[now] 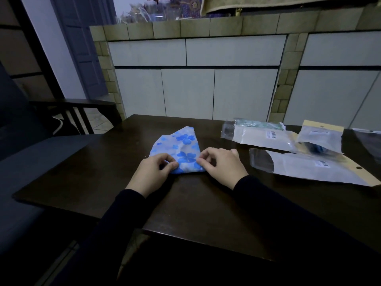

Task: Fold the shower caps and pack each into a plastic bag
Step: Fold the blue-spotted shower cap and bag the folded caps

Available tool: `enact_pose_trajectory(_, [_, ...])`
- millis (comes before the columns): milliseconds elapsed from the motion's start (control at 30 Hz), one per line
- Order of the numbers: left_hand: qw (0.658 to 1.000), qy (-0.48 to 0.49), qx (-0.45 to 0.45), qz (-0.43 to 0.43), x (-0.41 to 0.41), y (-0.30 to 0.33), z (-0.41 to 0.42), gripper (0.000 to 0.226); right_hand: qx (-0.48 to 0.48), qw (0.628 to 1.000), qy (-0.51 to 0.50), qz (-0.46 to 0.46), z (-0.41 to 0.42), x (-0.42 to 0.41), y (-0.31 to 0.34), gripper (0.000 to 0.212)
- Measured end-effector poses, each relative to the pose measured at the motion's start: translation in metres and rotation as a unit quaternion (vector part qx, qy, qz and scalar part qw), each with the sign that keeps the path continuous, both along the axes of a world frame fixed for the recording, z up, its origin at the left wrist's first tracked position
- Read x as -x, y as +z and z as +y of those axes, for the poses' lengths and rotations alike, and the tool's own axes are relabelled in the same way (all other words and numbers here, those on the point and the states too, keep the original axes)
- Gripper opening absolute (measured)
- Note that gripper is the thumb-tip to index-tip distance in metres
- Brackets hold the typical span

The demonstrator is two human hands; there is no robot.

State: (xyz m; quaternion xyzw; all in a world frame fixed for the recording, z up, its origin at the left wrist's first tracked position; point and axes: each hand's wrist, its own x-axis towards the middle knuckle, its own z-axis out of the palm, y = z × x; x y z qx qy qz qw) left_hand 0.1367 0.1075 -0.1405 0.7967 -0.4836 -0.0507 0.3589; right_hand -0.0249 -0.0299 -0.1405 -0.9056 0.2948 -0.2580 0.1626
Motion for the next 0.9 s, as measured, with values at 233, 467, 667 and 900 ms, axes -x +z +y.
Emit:
enact_pose_trajectory(233, [0.996, 0.030, -0.042, -0.070, 0.002, 0.006, -0.001, 0.014, 0.028, 0.998, -0.060, 0.022, 0.003, -0.010, 0.003, 0.017])
enact_pose_trajectory(467, [0.995, 0.000, 0.005, -0.099, 0.000, 0.001, -0.002, 0.004, 0.183, 0.983, 0.023, 0.027, 0.013, -0.001, 0.007, 0.016])
enact_pose_trajectory(667, [0.989, -0.057, -0.031, -0.132, -0.015, -0.004, 0.011, 0.035, 0.149, 0.979, 0.064, 0.125, 0.013, 0.007, 0.013, 0.043])
enact_pose_trajectory(900, [0.988, -0.069, -0.040, -0.136, -0.020, 0.000, 0.012, 0.030, 0.210, 0.964, 0.056, 0.152, 0.017, 0.010, 0.011, 0.040])
